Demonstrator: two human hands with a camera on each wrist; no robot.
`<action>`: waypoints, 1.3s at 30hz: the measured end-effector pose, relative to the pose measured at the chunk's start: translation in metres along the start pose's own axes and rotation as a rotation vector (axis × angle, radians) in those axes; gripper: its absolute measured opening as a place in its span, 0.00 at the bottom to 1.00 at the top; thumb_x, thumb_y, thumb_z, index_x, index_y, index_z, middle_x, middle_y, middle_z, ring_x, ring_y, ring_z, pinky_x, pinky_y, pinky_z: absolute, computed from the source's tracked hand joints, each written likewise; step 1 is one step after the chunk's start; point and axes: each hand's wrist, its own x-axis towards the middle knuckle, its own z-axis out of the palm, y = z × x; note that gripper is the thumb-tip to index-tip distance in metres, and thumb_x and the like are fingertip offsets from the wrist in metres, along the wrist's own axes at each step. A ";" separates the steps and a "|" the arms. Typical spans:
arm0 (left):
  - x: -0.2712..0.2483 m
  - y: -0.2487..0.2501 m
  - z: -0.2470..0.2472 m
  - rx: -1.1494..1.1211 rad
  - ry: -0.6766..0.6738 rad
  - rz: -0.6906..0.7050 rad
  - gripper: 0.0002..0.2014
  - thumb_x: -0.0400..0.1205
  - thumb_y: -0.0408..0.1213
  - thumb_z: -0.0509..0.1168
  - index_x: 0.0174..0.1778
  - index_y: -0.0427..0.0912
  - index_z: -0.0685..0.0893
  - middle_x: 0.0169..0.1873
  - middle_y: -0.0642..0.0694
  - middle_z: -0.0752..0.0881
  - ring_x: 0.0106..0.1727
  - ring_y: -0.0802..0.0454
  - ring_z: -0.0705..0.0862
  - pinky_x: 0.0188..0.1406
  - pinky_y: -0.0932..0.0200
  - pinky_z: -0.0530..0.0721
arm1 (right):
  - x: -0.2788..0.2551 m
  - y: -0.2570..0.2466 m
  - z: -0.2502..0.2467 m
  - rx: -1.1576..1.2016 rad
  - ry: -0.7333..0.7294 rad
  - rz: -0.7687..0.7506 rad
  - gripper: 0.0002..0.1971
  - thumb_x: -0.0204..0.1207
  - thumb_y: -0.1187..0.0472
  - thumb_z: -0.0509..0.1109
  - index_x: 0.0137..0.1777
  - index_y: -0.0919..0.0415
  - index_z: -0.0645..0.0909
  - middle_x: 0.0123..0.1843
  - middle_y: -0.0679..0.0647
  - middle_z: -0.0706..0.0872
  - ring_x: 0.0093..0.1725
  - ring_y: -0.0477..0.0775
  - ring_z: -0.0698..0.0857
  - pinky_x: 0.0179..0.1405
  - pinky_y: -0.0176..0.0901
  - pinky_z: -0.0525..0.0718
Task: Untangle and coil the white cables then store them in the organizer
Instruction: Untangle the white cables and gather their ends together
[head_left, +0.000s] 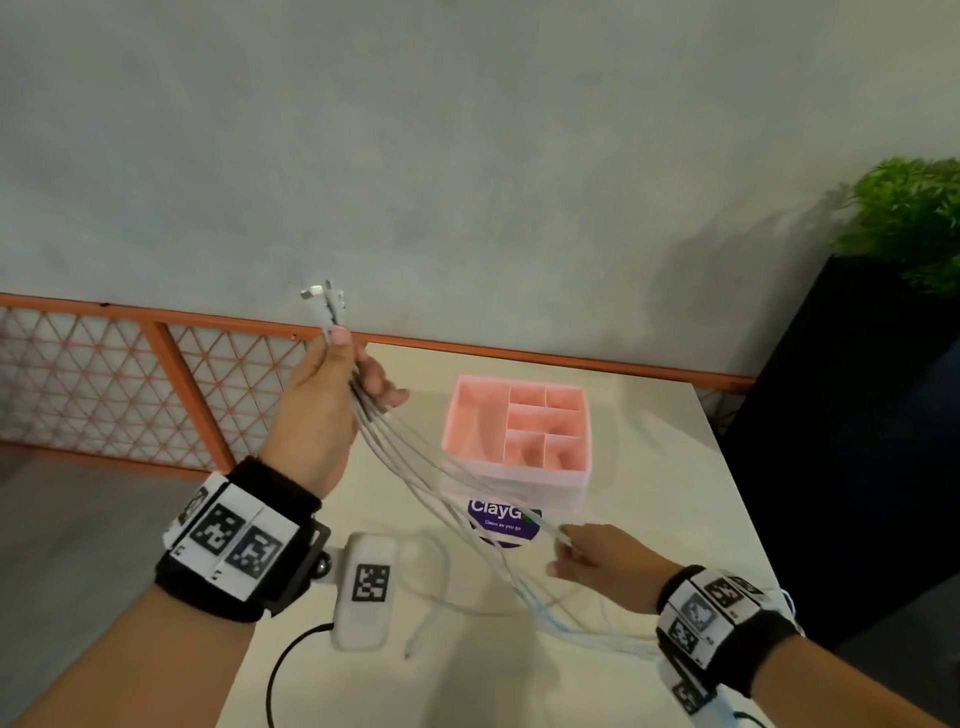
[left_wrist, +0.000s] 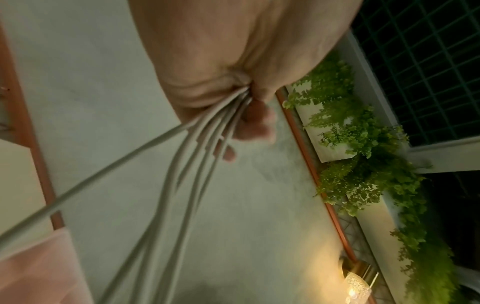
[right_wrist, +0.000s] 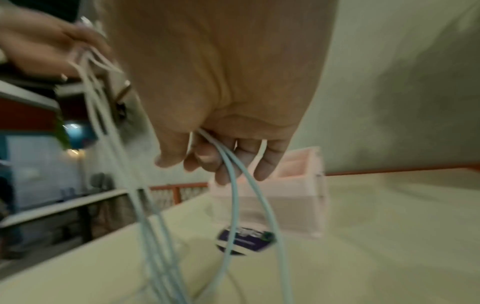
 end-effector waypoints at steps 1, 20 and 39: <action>0.000 0.005 -0.003 -0.026 0.025 0.008 0.16 0.87 0.47 0.50 0.36 0.46 0.73 0.20 0.55 0.73 0.23 0.57 0.74 0.35 0.57 0.85 | -0.004 0.016 -0.001 -0.078 -0.013 0.077 0.15 0.79 0.47 0.62 0.33 0.45 0.66 0.31 0.45 0.71 0.35 0.46 0.74 0.37 0.34 0.70; 0.006 0.004 -0.005 0.137 0.094 0.128 0.16 0.87 0.47 0.51 0.35 0.48 0.72 0.22 0.56 0.64 0.22 0.58 0.61 0.20 0.65 0.66 | -0.051 0.121 0.008 -0.440 0.262 0.779 0.20 0.79 0.68 0.57 0.71 0.58 0.66 0.66 0.59 0.70 0.59 0.57 0.80 0.59 0.43 0.81; 0.003 -0.001 -0.009 0.078 -0.003 0.127 0.16 0.87 0.48 0.52 0.35 0.49 0.73 0.20 0.58 0.64 0.22 0.58 0.61 0.21 0.64 0.63 | -0.071 0.103 -0.063 -0.565 1.091 0.481 0.21 0.67 0.75 0.67 0.57 0.54 0.84 0.51 0.58 0.79 0.52 0.63 0.69 0.53 0.59 0.74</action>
